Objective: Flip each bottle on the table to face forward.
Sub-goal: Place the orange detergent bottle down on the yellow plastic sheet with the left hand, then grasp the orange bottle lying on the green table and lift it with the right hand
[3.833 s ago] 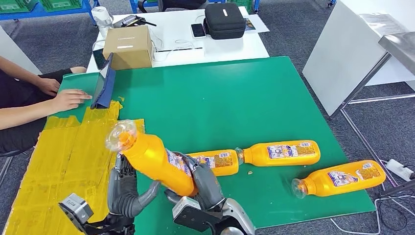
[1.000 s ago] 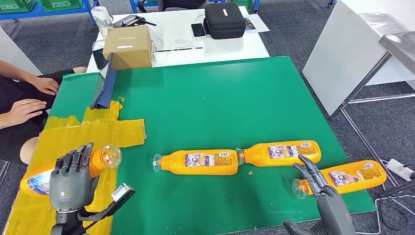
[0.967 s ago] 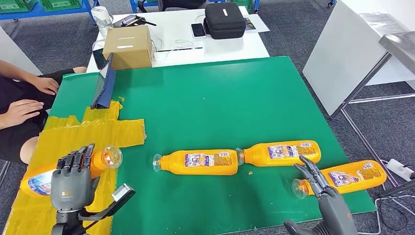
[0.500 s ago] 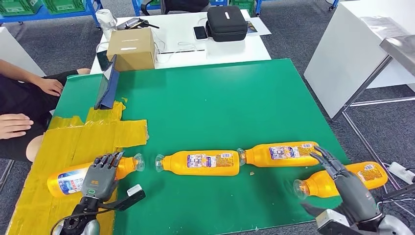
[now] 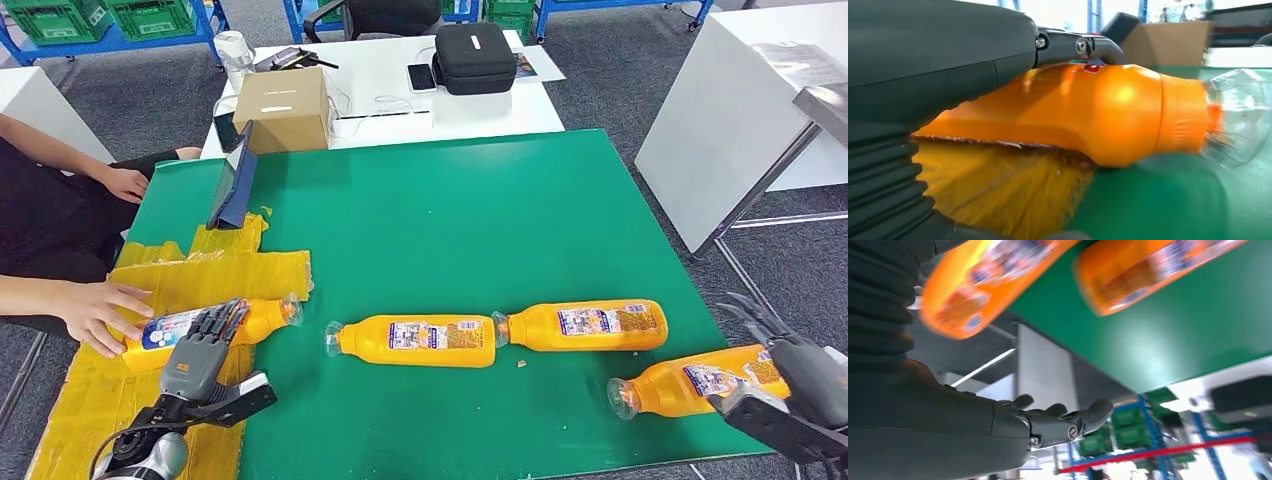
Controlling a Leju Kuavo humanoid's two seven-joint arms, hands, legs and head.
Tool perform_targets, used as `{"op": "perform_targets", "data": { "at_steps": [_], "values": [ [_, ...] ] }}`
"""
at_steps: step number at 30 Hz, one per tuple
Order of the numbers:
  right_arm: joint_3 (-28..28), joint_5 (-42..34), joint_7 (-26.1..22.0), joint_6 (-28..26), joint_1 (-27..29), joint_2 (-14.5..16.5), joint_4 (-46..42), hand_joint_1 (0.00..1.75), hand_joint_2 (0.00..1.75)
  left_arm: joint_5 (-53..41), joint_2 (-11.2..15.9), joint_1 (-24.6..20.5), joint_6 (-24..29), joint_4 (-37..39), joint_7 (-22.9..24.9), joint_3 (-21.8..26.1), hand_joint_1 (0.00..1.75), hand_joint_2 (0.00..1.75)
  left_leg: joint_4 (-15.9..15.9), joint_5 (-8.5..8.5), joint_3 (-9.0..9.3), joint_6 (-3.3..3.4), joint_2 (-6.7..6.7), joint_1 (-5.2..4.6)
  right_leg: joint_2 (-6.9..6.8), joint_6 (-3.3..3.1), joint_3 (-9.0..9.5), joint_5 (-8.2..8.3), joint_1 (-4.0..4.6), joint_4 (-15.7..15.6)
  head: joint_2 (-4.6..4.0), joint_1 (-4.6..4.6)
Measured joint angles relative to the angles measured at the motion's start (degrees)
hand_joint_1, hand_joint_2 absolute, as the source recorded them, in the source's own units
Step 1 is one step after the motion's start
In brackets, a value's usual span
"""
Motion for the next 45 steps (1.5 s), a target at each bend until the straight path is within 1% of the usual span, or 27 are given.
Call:
{"op": "perform_targets", "data": {
  "at_steps": [2, 5, 9, 14, 17, 19, 21, 24, 27, 29, 32, 34, 36, 39, 42, 45],
  "values": [
    [-2.4, 0.1, -0.6, 1.2, 0.0, -0.4, 1.2, 0.0, 1.75, 1.1, 0.2, 0.5, -0.4, -0.3, -0.7, 0.0, 0.0, 0.0, 0.0, -0.25, 0.12, 0.22, 0.0, -0.03, -0.03, 0.06, 0.16, -0.15, -0.05, 0.0, 0.0, 0.02],
    [-4.1, 0.4, -0.9, 1.8, 0.0, -0.5, 2.5, 0.0, 1.75, 1.5, 0.3, 0.8, -0.9, -0.6, -0.9, 0.0, 0.0, 0.0, -0.1, -0.81, 0.47, 0.48, 0.01, -0.08, -0.03, 0.06, 0.46, -0.43, -0.09, -0.1, 0.0, 0.0],
    [-5.3, 0.6, -1.0, 1.9, 0.0, -0.5, 3.2, 0.0, 1.75, 1.7, 0.4, 1.2, -1.2, -0.9, -0.9, 0.0, 0.0, 0.0, -0.1, -1.29, 0.99, 0.36, 0.01, -0.08, -0.03, 0.05, 0.57, -0.79, -0.07, -0.1, 0.0, 0.01],
    [-6.2, 0.9, -0.9, 2.2, 0.0, -0.7, 3.7, 0.0, 1.75, 2.4, 0.7, 1.4, -1.6, -1.1, -1.4, 0.0, 0.0, 0.0, -0.1, -1.45, 1.38, 0.41, 0.02, -0.02, -0.03, -0.03, 0.82, -0.99, -0.02, -0.1, 0.0, 0.02],
    [-6.9, 1.5, -0.8, 3.8, 0.0, -1.1, 4.4, 0.0, 1.75, 5.2, 0.8, 1.4, -2.8, -1.4, -3.6, 0.1, 0.0, 0.0, -0.1, -1.31, 1.46, 0.46, 0.01, 0.0, -0.05, -0.04, 1.1, -1.02, -0.01, 0.0, 0.0, 0.01],
    [-7.7, 2.2, -1.0, 5.5, -0.2, -1.9, 5.7, 0.0, 1.75, 8.4, 1.0, 1.4, -4.8, -1.7, -6.2, 0.2, 0.0, 0.0, -0.1, -1.23, 1.45, 0.37, 0.0, 0.0, -0.08, -0.04, 1.34, -1.03, -0.02, 0.0, 0.0, 0.01],
    [-8.2, 3.1, -1.7, 7.0, -0.6, -2.8, 7.5, 0.0, 1.75, 13.6, 1.2, 1.5, -8.5, -2.2, -9.9, 0.4, 0.0, 0.0, -0.1, -1.2, 1.45, 0.33, 0.0, 0.0, -0.09, -0.03, 1.43, -1.04, -0.02, 0.0, 0.0, 0.01],
    [-8.3, 4.1, -2.6, 8.3, -1.4, -3.7, 10.5, 0.0, 1.75, 24.6, 1.5, 2.7, -16.6, -4.9, -14.2, 0.8, 0.0, 0.0, -0.1, -1.27, 1.46, 0.31, 0.02, -0.01, -0.08, 0.05, 1.39, -1.11, -0.02, 0.0, 0.0, 0.01],
    [-8.3, 5.1, -2.6, 9.3, -1.2, -4.2, 12.1, 0.0, 1.75, 39.3, 1.9, 5.8, -25.5, -11.6, -15.2, 0.9, 0.0, 0.0, -0.1, -1.29, 1.42, 0.28, 0.21, -0.01, 0.05, 0.08, 1.24, -1.12, 0.0, 0.0, 0.0, 0.03],
    [-8.4, 6.4, -2.4, 9.8, -0.2, -4.3, 12.7, 0.0, 1.75, 48.1, 1.9, 8.3, -32.8, -17.1, -15.2, 1.3, 0.0, 0.0, 0.0, -1.25, 1.26, 0.25, 0.33, 0.0, 0.13, 0.1, 1.0, -1.08, 0.02, 0.0, 0.0, 0.03],
    [-8.5, 8.4, -2.3, 10.0, 1.0, -4.2, 13.5, 0.0, 1.75, 54.9, 0.7, 10.5, -43.5, -23.9, -15.1, 4.0, 0.0, 0.0, 0.0, -1.16, 0.82, 0.23, 0.46, 0.0, 0.23, 0.17, 0.55, -1.01, 0.03, 0.0, 0.0, 0.03],
    [-8.5, 9.7, -2.3, 10.0, 1.5, -3.9, 14.0, 0.0, 1.75, 58.2, -0.8, 11.2, -48.3, -27.6, -14.9, 6.6, 0.0, 0.0, 0.1, -1.16, 0.65, 0.24, 0.61, 0.0, 0.36, 0.18, 0.37, -0.99, 0.03, 0.0, 0.0, 0.04],
    [-8.4, 10.8, -2.3, 9.9, 2.2, -3.5, 14.4, 0.0, 1.75, 60.8, -2.2, 11.5, -51.1, -30.9, -14.6, 8.8, 0.0, 0.0, 0.1, -1.19, 0.56, 0.25, 0.69, 0.0, 0.45, 0.19, 0.27, -0.99, 0.02, 0.0, 0.0, 0.03],
    [-8.2, 12.3, -2.3, 9.5, 2.9, -2.7, 14.8, 0.0, 1.75, 63.4, -4.0, 11.9, -53.0, -35.2, -13.8, 11.1, 0.0, 0.0, 0.1, -1.26, 0.41, 0.28, 0.74, 0.0, 0.5, 0.2, 0.09, -1.0, 0.02, 0.0, 0.0, 0.03],
    [-7.5, 14.2, -2.3, 7.9, 2.9, -2.3, 15.4, 0.0, 1.75, 65.1, -5.1, 12.3, -54.1, -38.7, -13.2, 12.0, 0.0, 0.0, 0.1, -1.28, 0.26, 0.31, 0.85, 0.0, 0.54, 0.2, -0.06, -1.0, 0.02, 0.0, 0.0, 0.03],
    [-6.5, 16.1, -2.0, 5.4, 1.7, -2.2, 16.8, 0.0, 1.75, 65.8, -6.0, 12.8, -54.6, -41.2, -12.7, 12.3, 0.0, 0.0, 0.1, -1.28, 0.21, 0.31, 0.92, 0.0, 0.61, 0.2, -0.11, -1.0, 0.02, 0.0, 0.0, 0.03]
  ]
}}
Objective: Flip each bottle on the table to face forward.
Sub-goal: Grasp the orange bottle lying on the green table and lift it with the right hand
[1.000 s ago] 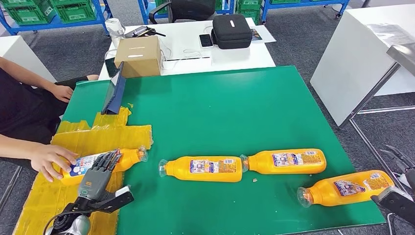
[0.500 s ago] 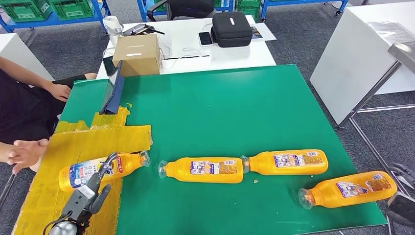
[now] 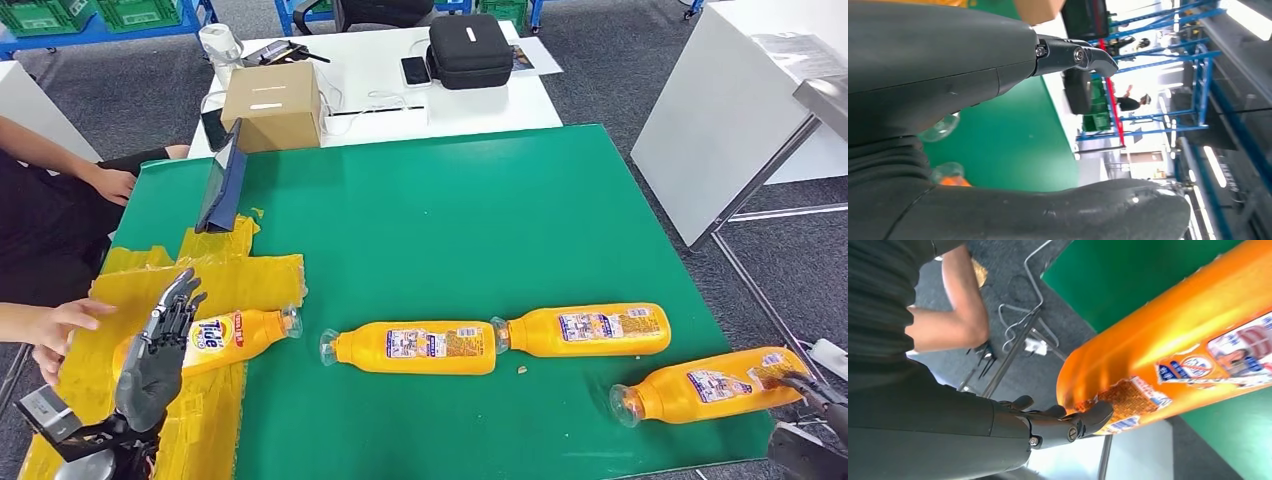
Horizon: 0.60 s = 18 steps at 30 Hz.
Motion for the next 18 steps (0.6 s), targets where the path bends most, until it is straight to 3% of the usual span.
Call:
{"op": "perform_targets", "data": {
  "at_steps": [18],
  "values": [
    [3.9, 2.5, 0.9, -5.6, -5.7, 0.3, 3.9, 0.0, 1.75, -0.2, -1.8, 1.8, 0.7, -4.6, 0.2, 0.1, 0.0, 0.0, 0.0, 0.0, -0.17, 0.0, 0.06, 0.0, 0.1, 0.0, -0.13, 0.0, -0.01, 0.0, 0.0, -0.01]
  ]
}}
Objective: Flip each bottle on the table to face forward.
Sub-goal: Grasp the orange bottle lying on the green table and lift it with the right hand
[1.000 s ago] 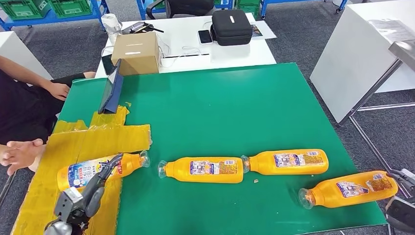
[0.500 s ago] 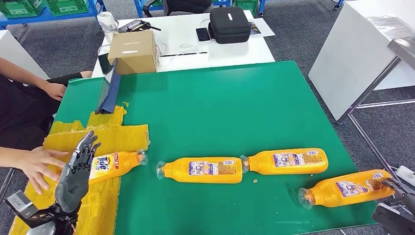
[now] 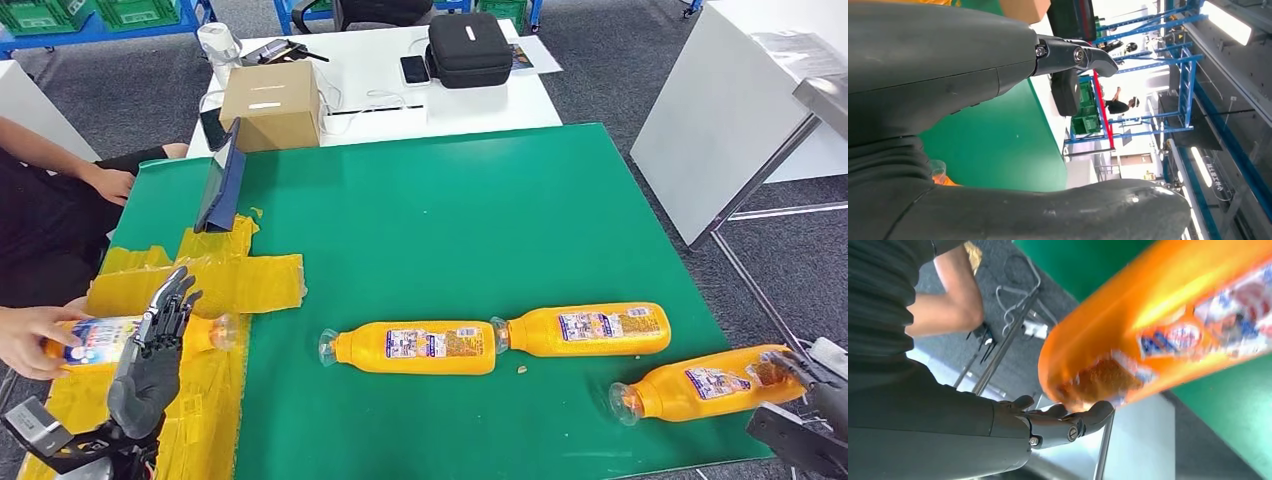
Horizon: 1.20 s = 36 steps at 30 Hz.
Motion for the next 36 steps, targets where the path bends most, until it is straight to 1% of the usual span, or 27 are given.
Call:
{"op": "perform_targets", "data": {
  "at_steps": [2, 9, 12, 15, 18, 21, 26, 30, 34, 36],
  "values": [
    [0.5, 0.2, 0.3, -1.2, -1.1, 0.0, 0.1, 0.0, 1.75, 0.0, -0.2, 0.3, 0.1, -0.5, 0.1, 0.1, 0.0, 0.0, 0.0, 0.0, 0.03, 0.0, 0.01, 0.0, 0.01, 0.0, -0.01, 0.0, 0.0, 0.0, 0.0, 0.01],
    [2.3, -0.6, 1.5, -1.5, -3.2, -0.6, 0.1, 0.0, 1.75, 0.2, -0.7, 0.9, -0.8, -1.3, 0.4, 0.6, 0.0, 0.0, 0.0, 0.0, 0.03, 0.0, -0.05, 0.0, -0.02, 0.0, -0.01, 0.0, 0.0, 0.0, 0.0, 0.01],
    [3.6, 0.3, 1.6, -2.6, -4.3, -0.7, 1.0, 0.0, 1.75, 0.3, -0.8, 0.8, -0.9, -1.3, 0.6, 0.7, 0.0, 0.0, 0.0, 0.0, 0.02, 0.0, -0.02, 0.0, -0.01, 0.0, -0.02, 0.0, 0.0, 0.0, 0.0, 0.01],
    [5.7, 1.0, 1.9, -4.1, -6.0, -0.9, 2.7, 0.0, 1.75, 0.6, -0.8, 0.7, -0.9, -1.3, 0.8, 0.7, 0.0, 0.0, 0.0, 0.0, 0.02, 0.0, -0.02, 0.0, 0.0, 0.0, -0.02, 0.0, 0.0, 0.0, 0.0, 0.01],
    [8.2, 1.4, 2.5, -4.5, -8.2, -1.2, 4.6, 0.0, 1.75, 1.0, -0.8, 0.5, -1.0, -1.3, 0.8, 0.7, 0.0, 0.0, 0.0, 0.01, 0.04, 0.0, -0.01, 0.0, 0.0, 0.0, -0.02, 0.0, 0.0, 0.0, 0.0, 0.01],
    [10.9, 1.7, 2.8, -4.4, -9.8, -1.8, 7.0, 0.0, 1.75, 1.3, -0.8, 0.2, -1.4, -1.3, 0.9, 0.7, 0.0, 0.0, 0.0, 0.01, 0.06, 0.0, -0.04, 0.0, -0.01, 0.0, -0.01, 0.01, 0.0, 0.0, 0.0, 0.01],
    [16.0, 2.5, 3.3, -3.1, -10.5, -3.0, 12.1, 0.0, 1.75, 2.3, -0.8, -1.3, -1.9, -0.7, 1.3, 0.6, 0.0, 0.0, 0.0, 0.0, 0.05, 0.0, -0.08, 0.01, -0.03, 0.01, -0.02, 0.0, 0.01, 0.0, 0.0, 0.0],
    [20.1, 3.4, 3.2, -3.1, -12.2, -4.2, 16.6, 1.75, 1.75, 3.0, -0.7, -3.1, -2.3, 0.6, 1.6, 0.0, 0.0, 0.0, 0.0, -0.06, 0.26, -0.01, 0.04, 0.11, 0.11, 0.0, 0.15, 0.0, 0.17, -0.1, 0.0, 0.03],
    [24.1, 3.5, 3.0, -3.1, -13.7, -5.4, 20.4, 1.75, 1.75, 3.4, -0.4, -4.7, -2.3, 2.2, 1.7, -0.9, 0.0, 0.0, 0.1, -0.17, 0.65, -0.08, 0.05, 0.27, 0.12, 0.0, 0.24, -0.02, 0.35, -0.2, 0.0, 0.03],
    [26.2, 3.2, 2.9, -3.2, -14.7, -5.7, 22.2, 1.75, 1.75, 3.7, -0.3, -5.5, -2.3, 3.2, 1.6, -1.3, 0.0, 0.0, 0.1, -0.29, 0.96, -0.16, 0.03, 0.5, 0.11, -0.01, 0.42, -0.04, 0.59, -0.5, 0.0, 0.05]
  ]
}}
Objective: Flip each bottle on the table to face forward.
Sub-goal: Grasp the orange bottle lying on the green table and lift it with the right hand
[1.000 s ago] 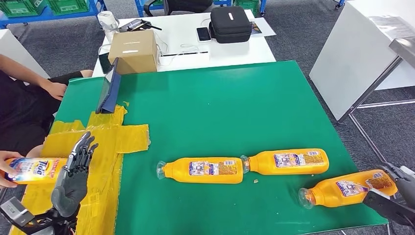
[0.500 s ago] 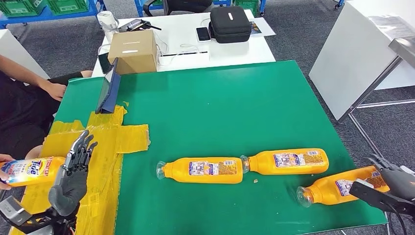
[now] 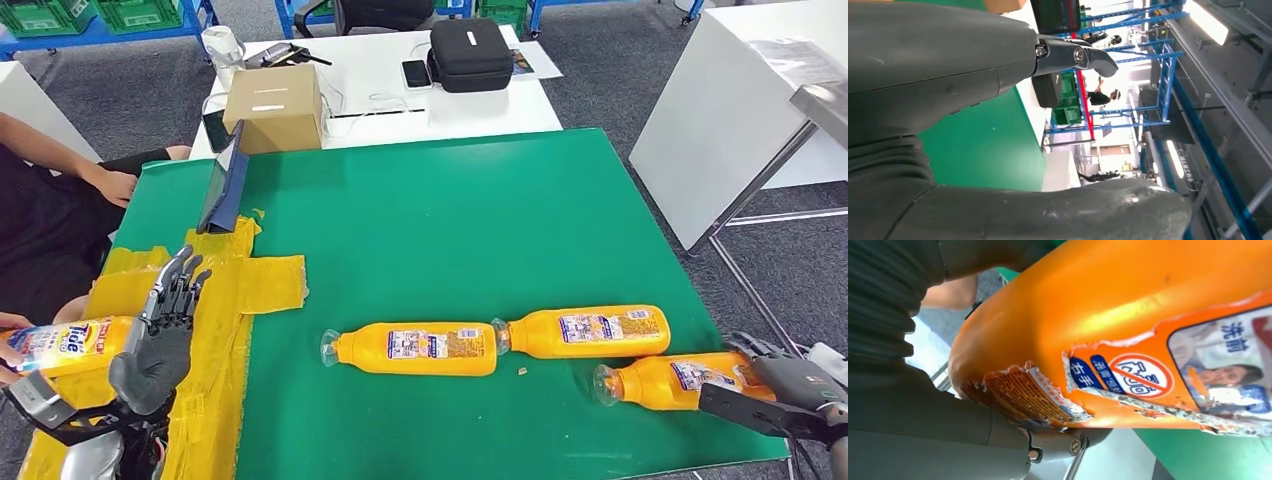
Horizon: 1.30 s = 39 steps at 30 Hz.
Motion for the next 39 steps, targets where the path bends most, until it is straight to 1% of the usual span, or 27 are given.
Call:
{"op": "perform_targets", "data": {
  "at_steps": [6, 11, 16, 18, 19, 22, 24, 27, 29, 31, 35, 39],
  "values": [
    [5.7, -2.1, -0.2, -3.1, -3.6, 0.0, 5.7, 1.75, 1.75, 0.4, 0.4, -1.3, 0.1, 2.2, -0.2, -1.0, 0.0, 0.0, 0.0, -0.38, 0.9, -0.31, 0.21, 0.87, 0.18, -0.02, 1.33, 0.0, 0.83, -0.7, 0.01, 0.04],
    [8.6, -4.6, -1.0, -4.0, -5.2, 0.0, 7.6, 1.75, 1.75, 0.4, 0.6, -1.6, 0.1, 3.1, -0.3, -1.1, 0.0, 0.0, 0.0, -0.64, 1.22, -0.33, 0.53, 1.01, 0.61, -0.02, 1.66, 0.0, 0.93, -0.9, 0.0, 0.04],
    [9.7, -5.9, -1.4, -4.0, -5.5, -0.1, 7.7, 1.75, 1.75, 0.4, 0.7, -1.8, 0.0, 3.6, -0.3, -1.1, 0.0, 0.0, 0.0, -0.75, 1.38, -0.31, 0.85, 1.04, 0.91, -0.02, 1.73, 0.01, 0.96, -0.9, 0.0, 0.04],
    [9.9, -9.1, -3.0, -3.4, -4.9, -0.2, 7.1, 1.75, 1.75, 0.4, 0.7, -1.9, 0.0, 3.8, -0.3, -1.2, 0.0, 0.0, 0.0, -0.77, 1.36, -0.32, 0.87, 1.05, 0.94, -0.01, 1.89, 0.01, 0.97, -0.9, 0.0, 0.05],
    [9.9, -12.2, -4.4, -2.6, -4.0, -0.4, 6.0, 1.75, 1.75, 0.4, 0.8, -1.9, 0.1, 3.9, -0.3, -1.3, 0.0, 0.0, 0.0, -0.76, 1.32, -0.31, 0.86, 1.06, 0.94, -0.01, 2.01, 0.02, 0.98, -0.9, 0.0, 0.04],
    [9.9, -25.1, -9.4, 3.0, 0.2, -0.3, -1.4, 1.75, 1.75, 0.7, 1.0, -1.9, 0.3, 4.1, 0.1, -1.6, 0.0, 0.0, 0.0, -0.74, 1.15, -0.31, 0.82, 1.08, 0.92, 0.0, 2.2, 0.04, 0.97, -0.9, 0.0, 0.02],
    [9.9, -33.7, -12.0, 8.1, 2.7, 1.5, -7.8, 1.75, 1.75, 1.1, 1.0, -1.9, 0.6, 4.1, 0.6, -2.1, 0.0, 0.0, 0.0, -0.72, 1.0, -0.31, 0.81, 1.1, 0.91, -0.01, 2.08, 0.04, 0.98, -0.8, 0.0, 0.0],
    [10.6, -42.8, -12.8, 14.6, 3.9, 7.2, -15.3, 1.75, 1.75, 1.7, 0.7, -2.1, 1.0, 4.1, 1.7, -3.3, 0.0, 0.0, 0.0, -0.61, 0.69, -0.38, 0.89, 1.09, 0.93, -0.15, 1.63, 0.13, 0.95, -0.7, 0.0, -0.05],
    [11.3, -45.4, -12.3, 16.2, 3.6, 10.6, -18.5, 1.75, 1.75, 1.8, 0.4, -2.4, 1.3, 4.1, 2.2, -4.2, 0.0, 0.0, 0.0, -0.46, 0.5, -0.43, 0.82, 1.08, 0.86, -0.19, 1.38, 0.16, 0.91, -0.6, 0.0, -0.05],
    [11.8, -46.2, -12.1, 16.6, 3.4, 12.8, -20.7, 1.75, 1.75, 1.9, 0.3, -2.5, 1.5, 4.1, 2.3, -4.7, 0.0, 0.0, 0.0, -0.35, 0.34, -0.44, 0.62, 1.05, 0.66, -0.19, 1.28, 0.16, 0.88, -0.6, 0.0, -0.03],
    [11.9, -46.6, -12.3, 16.7, 3.4, 14.7, -22.9, 1.75, 1.75, 2.1, 0.3, -2.5, 1.6, 4.1, 2.4, -5.2, 0.0, 0.0, 0.0, -0.3, 0.14, -0.45, 0.41, 0.99, 0.45, -0.19, 1.2, 0.15, 0.82, -0.6, 0.0, -0.02],
    [11.9, -46.8, -12.6, 16.8, 3.4, 15.2, -23.5, 1.75, 1.75, 2.2, 0.3, -2.5, 1.6, 4.1, 2.4, -5.3, 0.0, 0.0, 0.0, -0.3, 0.08, -0.44, 0.41, 0.93, 0.45, -0.19, 1.15, 0.15, 0.79, -0.6, 0.0, -0.02]
  ]
}}
